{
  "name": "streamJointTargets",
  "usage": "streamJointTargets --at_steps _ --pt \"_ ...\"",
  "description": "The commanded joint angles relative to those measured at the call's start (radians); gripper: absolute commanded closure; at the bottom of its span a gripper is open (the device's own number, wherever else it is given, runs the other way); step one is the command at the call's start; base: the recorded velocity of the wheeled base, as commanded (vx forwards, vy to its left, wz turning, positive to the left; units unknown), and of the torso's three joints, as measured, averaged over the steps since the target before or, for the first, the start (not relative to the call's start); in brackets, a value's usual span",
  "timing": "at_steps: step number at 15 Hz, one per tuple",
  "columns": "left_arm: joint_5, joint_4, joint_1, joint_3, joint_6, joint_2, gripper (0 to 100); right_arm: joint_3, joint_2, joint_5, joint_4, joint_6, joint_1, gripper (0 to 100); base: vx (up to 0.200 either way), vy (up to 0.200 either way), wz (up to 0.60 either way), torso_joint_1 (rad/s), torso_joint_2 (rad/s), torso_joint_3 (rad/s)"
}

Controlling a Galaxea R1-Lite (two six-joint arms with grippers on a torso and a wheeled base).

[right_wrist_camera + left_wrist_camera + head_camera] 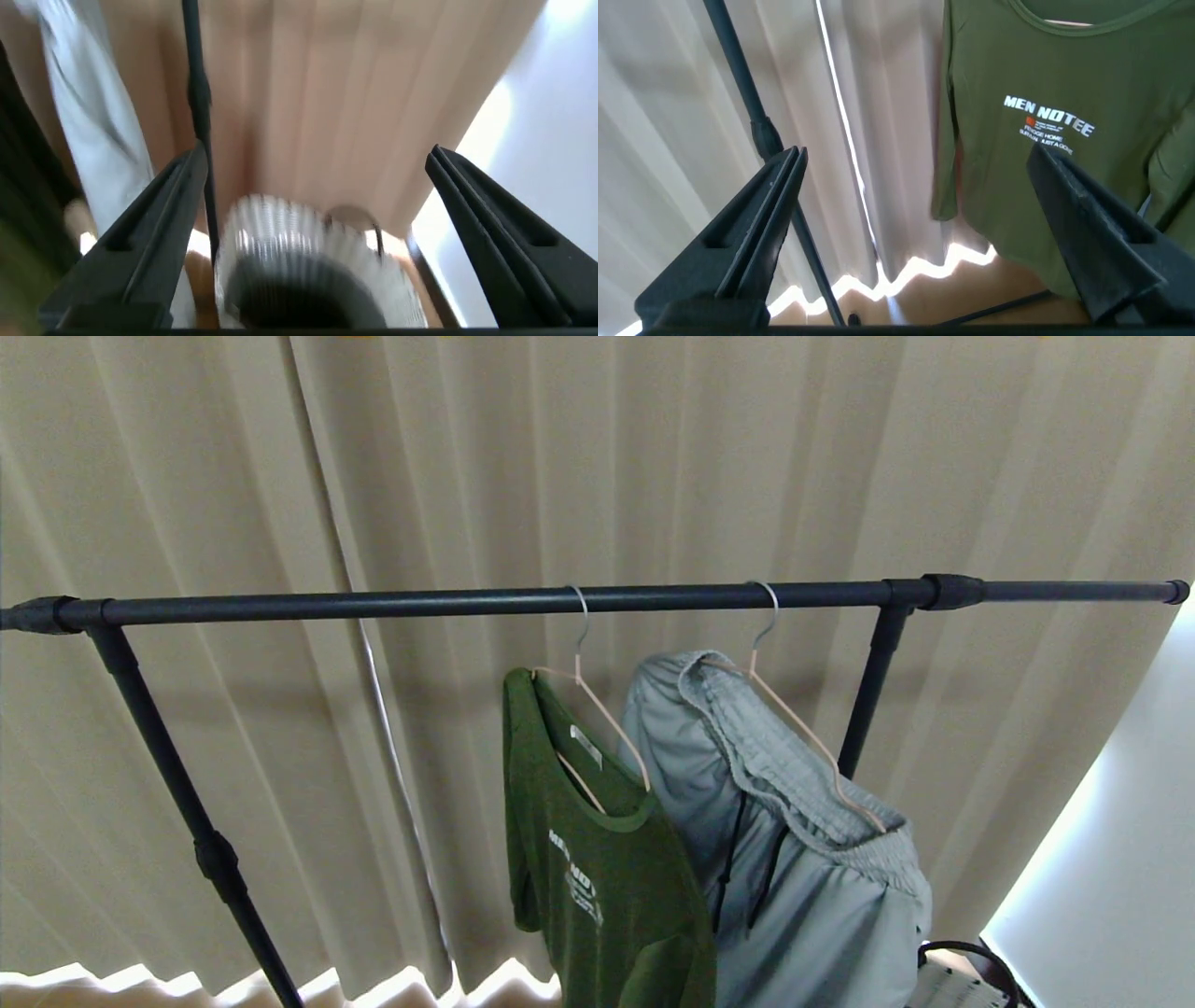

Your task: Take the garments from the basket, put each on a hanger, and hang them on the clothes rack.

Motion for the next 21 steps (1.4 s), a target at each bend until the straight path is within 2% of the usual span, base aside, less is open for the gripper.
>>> streamJointTargets --at_steps 1,5,21 --pt "0.000 -0.001 0.000 0.002 0.000 0.003 0 0.021 -0.003 0.002 -0.009 0.023 0.000 0 0.000 0.000 0.00 0.000 0.00 0.000" --pt "0.014 -0.004 0.001 0.003 -0.012 -0.001 0 0.021 -0.003 0.000 -0.012 0.075 0.000 0 0.000 0.000 0.00 0.000 0.00 0.000" --pt "0.015 -0.004 0.001 0.003 -0.015 -0.001 0 0.021 -0.003 0.002 -0.012 0.075 0.000 0 0.000 0.000 0.00 0.000 0.00 0.000"
